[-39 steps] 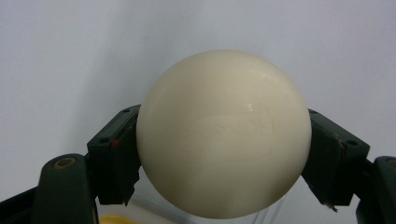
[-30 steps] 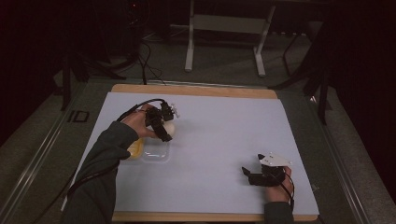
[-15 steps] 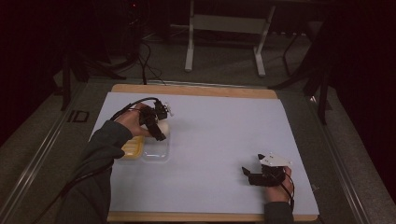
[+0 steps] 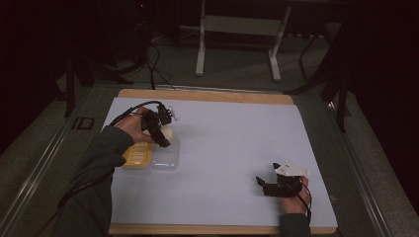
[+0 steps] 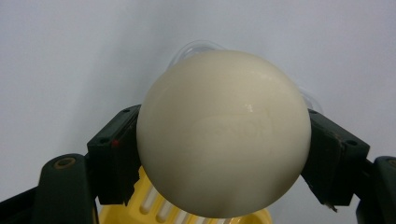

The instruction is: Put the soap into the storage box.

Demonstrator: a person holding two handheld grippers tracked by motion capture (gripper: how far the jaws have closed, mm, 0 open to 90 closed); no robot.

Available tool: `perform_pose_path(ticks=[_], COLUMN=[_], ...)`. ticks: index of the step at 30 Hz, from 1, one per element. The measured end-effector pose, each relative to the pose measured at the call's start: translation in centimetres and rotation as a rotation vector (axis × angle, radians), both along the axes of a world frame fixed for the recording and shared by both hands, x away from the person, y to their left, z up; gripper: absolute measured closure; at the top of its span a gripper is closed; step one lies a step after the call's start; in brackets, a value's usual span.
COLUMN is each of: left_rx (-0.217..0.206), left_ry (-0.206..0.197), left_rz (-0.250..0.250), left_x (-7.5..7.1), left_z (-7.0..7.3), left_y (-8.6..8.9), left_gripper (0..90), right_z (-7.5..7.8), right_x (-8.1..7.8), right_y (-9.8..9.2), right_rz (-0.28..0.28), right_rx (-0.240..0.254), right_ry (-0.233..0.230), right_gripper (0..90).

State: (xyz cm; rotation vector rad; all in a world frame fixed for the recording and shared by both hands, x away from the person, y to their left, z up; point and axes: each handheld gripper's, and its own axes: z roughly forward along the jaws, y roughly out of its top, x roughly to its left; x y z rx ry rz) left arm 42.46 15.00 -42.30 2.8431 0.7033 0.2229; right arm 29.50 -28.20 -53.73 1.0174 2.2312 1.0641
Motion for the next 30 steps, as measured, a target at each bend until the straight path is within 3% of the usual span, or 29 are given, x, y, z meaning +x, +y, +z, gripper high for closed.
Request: perform_pose_path(ticks=[22,30], left_rx=[0.002,0.022], left_ry=[0.005,0.011], left_rz=[0.033,0.047], left_x=[-0.2,-0.5], left_z=[0.0,-0.1], left_y=[2.0,3.0], left_gripper=[23.3,23.3], right_z=[0.0,0.0], right_x=[0.0,0.0], right_y=[0.0,0.0], right_rz=[-0.001,-0.002], right_rx=[0.0,0.0], right_ry=[-0.002,-0.002], right_gripper=[15.3,15.3])
